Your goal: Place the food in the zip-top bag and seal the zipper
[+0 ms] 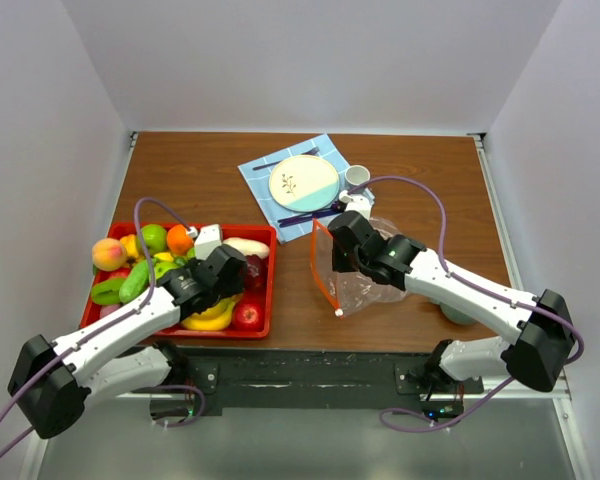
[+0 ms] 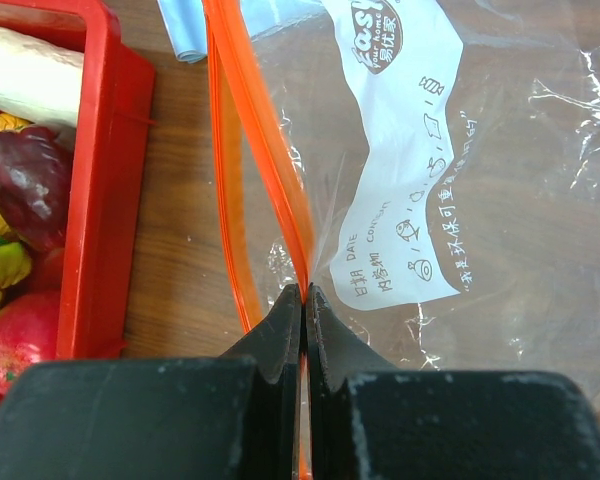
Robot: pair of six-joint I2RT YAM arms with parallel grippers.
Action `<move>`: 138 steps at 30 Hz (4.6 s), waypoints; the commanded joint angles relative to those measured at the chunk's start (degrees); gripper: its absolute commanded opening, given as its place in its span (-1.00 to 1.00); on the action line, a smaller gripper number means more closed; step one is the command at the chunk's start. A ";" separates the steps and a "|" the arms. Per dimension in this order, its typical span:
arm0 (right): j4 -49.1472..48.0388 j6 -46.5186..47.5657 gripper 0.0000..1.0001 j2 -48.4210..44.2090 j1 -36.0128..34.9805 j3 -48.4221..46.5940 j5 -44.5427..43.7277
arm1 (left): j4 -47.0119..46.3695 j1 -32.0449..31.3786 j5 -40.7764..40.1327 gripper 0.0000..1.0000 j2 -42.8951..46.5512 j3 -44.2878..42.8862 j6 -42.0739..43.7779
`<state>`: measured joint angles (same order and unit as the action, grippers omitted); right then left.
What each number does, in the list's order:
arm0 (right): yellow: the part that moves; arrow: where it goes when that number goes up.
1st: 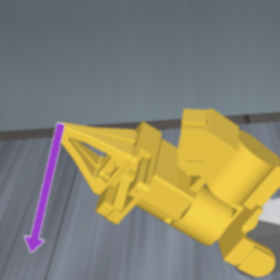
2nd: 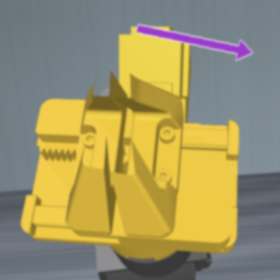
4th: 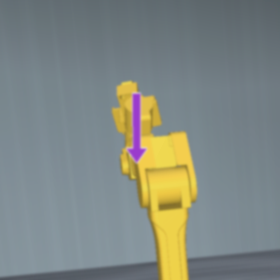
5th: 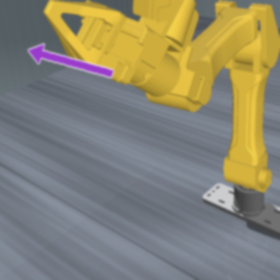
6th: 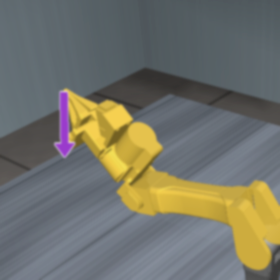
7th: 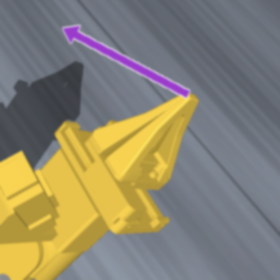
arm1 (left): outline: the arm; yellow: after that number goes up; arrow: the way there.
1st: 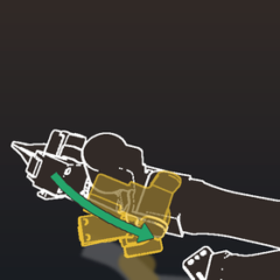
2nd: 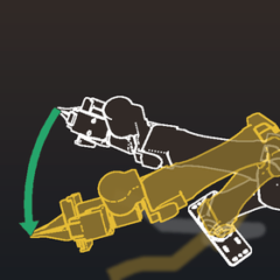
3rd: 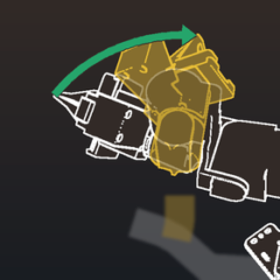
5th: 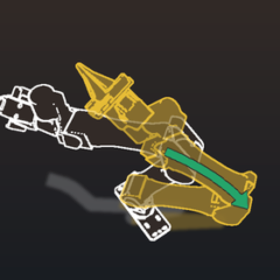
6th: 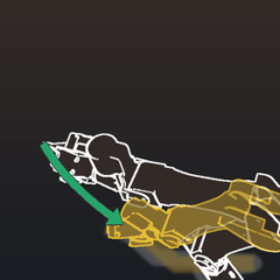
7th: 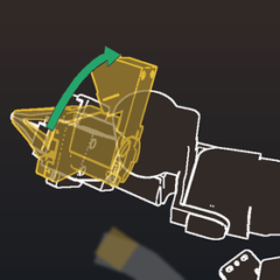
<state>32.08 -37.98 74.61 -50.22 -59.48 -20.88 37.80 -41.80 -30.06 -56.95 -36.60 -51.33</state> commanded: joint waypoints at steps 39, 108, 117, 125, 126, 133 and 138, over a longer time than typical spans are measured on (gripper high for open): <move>-2.89 1.77 -1.00 -2.27 -0.06 2.79 1.81 | 17.74 28.44 -10.54 1.00 2.90 -13.23 0.01; -4.57 -6.76 -1.00 -9.65 0.03 -1.87 2.34 | -52.83 -3.55 33.76 -0.75 -13.36 -8.22 2.11; -3.60 -7.46 -1.00 -12.29 -0.06 -1.42 3.31 | -46.07 -6.45 31.38 -0.36 -19.25 -14.28 5.36; -4.04 -7.11 -1.00 -12.56 0.03 -1.16 3.31 | -41.94 -7.86 30.24 0.51 -19.26 -15.78 6.33; -4.04 -7.02 -1.00 -12.47 0.03 -1.16 3.22 | -41.76 -7.94 30.24 0.63 -18.99 -15.78 6.33; -4.04 -6.50 -1.00 -12.03 -0.06 -0.90 2.43 | -40.00 -7.94 30.24 0.93 -18.64 -16.66 6.86; -3.69 -5.88 -1.00 -11.68 -0.06 -0.98 1.90 | -38.16 -8.03 30.15 0.90 -17.50 -17.36 7.38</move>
<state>29.52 -44.31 62.94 -50.09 -59.27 -18.09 -0.01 -49.17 -0.40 -77.23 -50.46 -45.39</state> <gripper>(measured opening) 0.012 0.963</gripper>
